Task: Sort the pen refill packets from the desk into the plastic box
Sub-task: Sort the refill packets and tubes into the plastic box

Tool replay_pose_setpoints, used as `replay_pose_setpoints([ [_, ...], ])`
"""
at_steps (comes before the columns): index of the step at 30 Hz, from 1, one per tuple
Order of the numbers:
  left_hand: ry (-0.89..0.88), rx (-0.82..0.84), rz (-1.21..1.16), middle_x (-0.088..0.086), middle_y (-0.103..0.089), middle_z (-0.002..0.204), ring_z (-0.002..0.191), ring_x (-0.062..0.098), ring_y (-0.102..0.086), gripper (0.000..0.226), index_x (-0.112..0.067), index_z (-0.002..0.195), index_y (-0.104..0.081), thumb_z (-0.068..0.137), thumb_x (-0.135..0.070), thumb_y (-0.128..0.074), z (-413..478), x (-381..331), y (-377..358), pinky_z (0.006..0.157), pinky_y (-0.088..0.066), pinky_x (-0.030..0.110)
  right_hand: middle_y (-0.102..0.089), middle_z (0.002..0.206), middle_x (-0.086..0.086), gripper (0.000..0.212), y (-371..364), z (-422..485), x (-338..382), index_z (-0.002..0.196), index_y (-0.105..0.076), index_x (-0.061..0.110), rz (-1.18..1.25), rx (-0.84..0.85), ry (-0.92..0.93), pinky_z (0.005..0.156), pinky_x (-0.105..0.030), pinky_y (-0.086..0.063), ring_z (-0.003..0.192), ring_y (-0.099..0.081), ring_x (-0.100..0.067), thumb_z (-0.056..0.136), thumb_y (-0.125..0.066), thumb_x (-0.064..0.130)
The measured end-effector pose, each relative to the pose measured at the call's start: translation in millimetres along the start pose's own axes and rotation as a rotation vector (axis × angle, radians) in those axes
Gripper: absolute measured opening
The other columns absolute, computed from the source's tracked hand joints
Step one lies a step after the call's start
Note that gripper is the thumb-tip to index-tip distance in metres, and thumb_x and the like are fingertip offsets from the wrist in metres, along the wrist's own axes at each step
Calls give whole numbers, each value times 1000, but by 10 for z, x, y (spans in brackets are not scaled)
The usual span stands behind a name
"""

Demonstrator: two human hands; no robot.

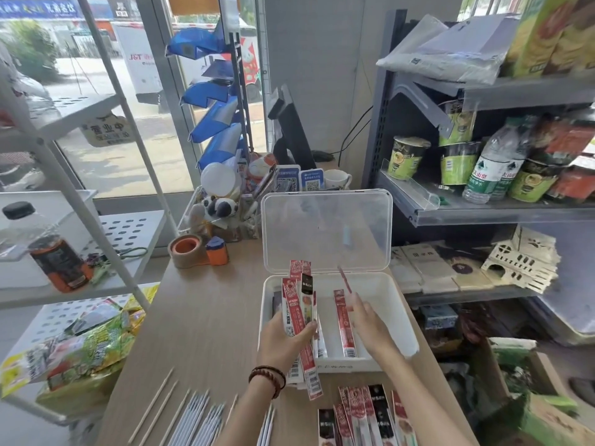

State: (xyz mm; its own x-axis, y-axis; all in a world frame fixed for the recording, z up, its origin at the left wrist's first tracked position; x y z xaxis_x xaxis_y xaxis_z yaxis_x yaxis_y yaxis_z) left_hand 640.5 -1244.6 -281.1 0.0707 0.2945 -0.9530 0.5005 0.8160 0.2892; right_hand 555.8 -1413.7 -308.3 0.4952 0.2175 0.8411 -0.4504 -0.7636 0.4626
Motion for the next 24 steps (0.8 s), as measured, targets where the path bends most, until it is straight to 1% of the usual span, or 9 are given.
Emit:
replay_pose_setpoints([
  [2,-1,-6,-9,-10,-70,85,70,-6,-66,21,-20,98,-63,80,-21,-73,-15,10,1,57,-48,7,-61,110,-4,46,4,-1,-49,111,-53,18,-44,-26,-32,83,-36,-43,98,-58,-20,103,-17,45],
  [5,-7,-13,-6,-9,-71,85,70,-5,-67,22,-20,98,-62,79,-21,-73,-38,12,10,58,-49,8,-57,83,-1,31,-16,6,-108,105,-47,17,-142,-23,-47,62,-32,-42,68,-52,-15,104,-22,36],
  [7,-9,-14,-1,-9,-71,85,71,-4,-67,23,-20,99,-63,79,-22,-74,-36,12,11,60,-51,10,-56,80,4,24,-33,10,-109,105,-48,17,-180,-22,-35,55,-26,-38,62,-49,-11,104,-31,34],
  [11,-15,-21,8,-9,-71,86,72,-3,-67,23,-21,101,-64,80,-25,-73,-23,-8,18,61,-51,10,-64,94,3,15,18,68,-94,109,-53,17,-146,-77,-9,66,-27,-54,77,-63,-11,96,-54,26],
  [13,-28,-26,11,-9,-71,86,72,-5,-66,23,-20,100,-64,80,-23,-73,-22,-41,24,60,-50,8,-63,92,4,22,42,79,-72,107,-50,22,-118,-90,5,61,-20,-52,80,-64,-9,91,-64,23],
  [15,-38,-28,7,-9,-70,86,71,-6,-66,22,-19,100,-64,80,-21,-73,-27,-70,27,58,-49,7,-62,88,6,28,48,91,-46,106,-50,23,-132,-105,28,52,-12,-44,76,-61,-3,87,-70,19],
  [17,-43,-31,3,-10,-70,84,70,-7,-65,22,-18,100,-63,80,-20,-73,-33,-87,27,57,-48,6,-64,88,5,26,40,115,-49,104,-54,22,-171,-121,43,52,-12,-45,75,-61,-2,86,-71,14],
  [21,-50,-47,2,-11,-70,80,67,-7,-65,21,-17,98,-63,80,-19,-73,-44,-92,39,55,-47,6,-69,99,2,17,-12,180,-102,97,-66,22,-279,-118,48,72,-18,-53,84,-63,-7,87,-68,8],
  [24,-42,-44,7,-9,-70,81,66,-7,-65,20,-17,97,-63,80,-20,-73,-44,-89,29,54,-48,7,-70,108,1,33,-66,211,-165,114,-67,20,-351,-84,28,74,-20,-55,84,-64,-8,86,-67,3],
])
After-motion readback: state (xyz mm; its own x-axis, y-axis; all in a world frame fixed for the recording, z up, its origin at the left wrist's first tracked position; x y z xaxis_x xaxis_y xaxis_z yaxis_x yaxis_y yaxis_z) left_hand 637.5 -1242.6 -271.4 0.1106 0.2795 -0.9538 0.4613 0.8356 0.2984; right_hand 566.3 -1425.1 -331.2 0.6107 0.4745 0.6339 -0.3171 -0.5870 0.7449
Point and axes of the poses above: each hand's wrist, its own z-axis towards the middle knuckle, its own y-axis out of the back of the hand, x = y × z, the point moved 9 cm from there along z, towards the middle knuckle
